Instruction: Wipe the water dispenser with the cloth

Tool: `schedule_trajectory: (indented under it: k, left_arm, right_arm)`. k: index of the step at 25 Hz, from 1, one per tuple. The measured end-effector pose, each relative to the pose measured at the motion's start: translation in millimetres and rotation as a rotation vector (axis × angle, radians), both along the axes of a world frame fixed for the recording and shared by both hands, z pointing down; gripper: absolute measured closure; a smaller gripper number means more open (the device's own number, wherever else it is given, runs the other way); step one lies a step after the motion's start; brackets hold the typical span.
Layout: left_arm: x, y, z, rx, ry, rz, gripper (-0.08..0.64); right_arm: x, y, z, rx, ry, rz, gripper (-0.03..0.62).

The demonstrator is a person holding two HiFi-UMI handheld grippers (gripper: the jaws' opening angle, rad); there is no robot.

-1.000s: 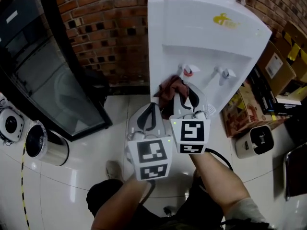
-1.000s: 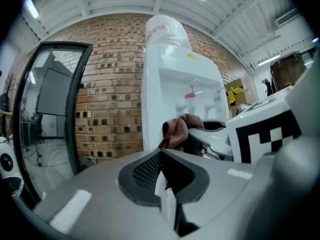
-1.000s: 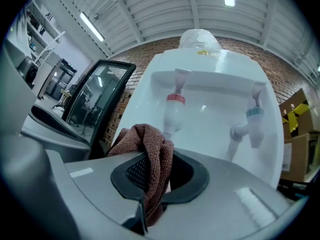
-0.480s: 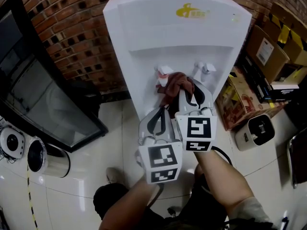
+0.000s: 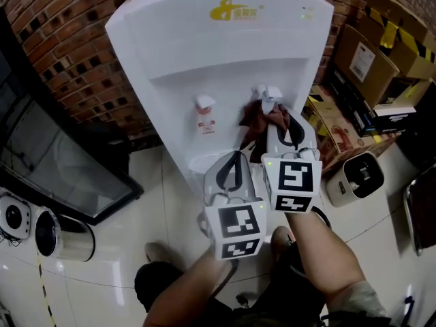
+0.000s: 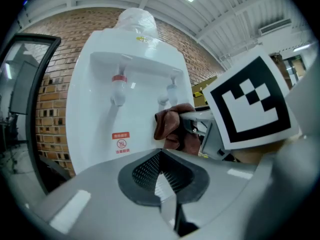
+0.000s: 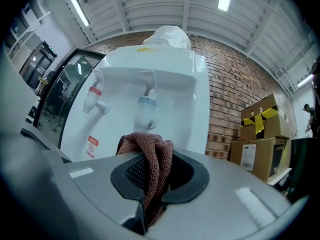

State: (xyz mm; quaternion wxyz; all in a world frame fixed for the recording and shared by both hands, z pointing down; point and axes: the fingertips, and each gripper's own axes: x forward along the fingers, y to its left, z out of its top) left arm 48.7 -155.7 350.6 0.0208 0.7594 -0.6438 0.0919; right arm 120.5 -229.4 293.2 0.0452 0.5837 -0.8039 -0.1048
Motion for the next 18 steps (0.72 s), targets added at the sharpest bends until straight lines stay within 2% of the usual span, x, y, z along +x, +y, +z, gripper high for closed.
schedule_trajectory:
  k: [10,15,18]
  left_arm:
    - [28.7,-2.5,-8.2,0.023,0.047,0.043,0.56]
    - [53.2,-1.5,-4.7,0.013,0.085,0.076,0.56]
    - [65.3,-0.7,-2.7,0.008,0.099,0.091,0.56]
  right_arm:
    - [43.0,12.6,-10.2,0.032,0.037,0.057,0.538]
    - [70.7,9.0,1.4,-0.008,0.046,0.11,0.538]
    - [75.0,2.1,15.8,-0.039,0.081,0.108,0.538]
